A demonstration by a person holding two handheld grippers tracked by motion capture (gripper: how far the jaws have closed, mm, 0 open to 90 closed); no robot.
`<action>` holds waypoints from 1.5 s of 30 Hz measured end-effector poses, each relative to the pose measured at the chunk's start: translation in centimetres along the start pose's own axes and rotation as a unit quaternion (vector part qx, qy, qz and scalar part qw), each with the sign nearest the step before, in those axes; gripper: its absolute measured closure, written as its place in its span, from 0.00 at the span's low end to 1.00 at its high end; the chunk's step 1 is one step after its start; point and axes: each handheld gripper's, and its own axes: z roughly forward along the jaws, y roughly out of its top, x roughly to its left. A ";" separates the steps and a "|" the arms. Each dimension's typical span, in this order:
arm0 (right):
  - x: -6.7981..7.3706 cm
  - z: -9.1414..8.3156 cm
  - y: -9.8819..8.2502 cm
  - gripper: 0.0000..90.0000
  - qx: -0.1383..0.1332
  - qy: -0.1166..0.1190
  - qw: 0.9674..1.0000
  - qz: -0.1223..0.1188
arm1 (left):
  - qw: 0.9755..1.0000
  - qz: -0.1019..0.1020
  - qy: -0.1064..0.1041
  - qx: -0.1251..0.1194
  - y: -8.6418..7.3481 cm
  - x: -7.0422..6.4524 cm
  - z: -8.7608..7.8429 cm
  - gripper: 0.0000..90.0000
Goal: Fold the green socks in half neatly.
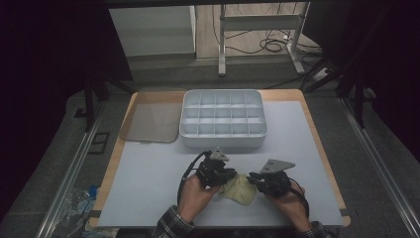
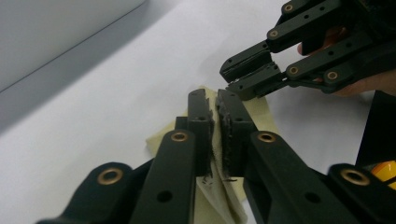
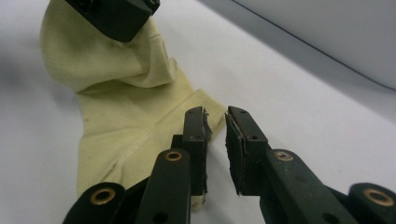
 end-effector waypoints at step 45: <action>-1.7 -2.3 -0.3 0.79 -0.016 -0.030 0.999 0.023 | 1.000 0.019 0.019 -0.003 -1.5 0.2 2.4 0.33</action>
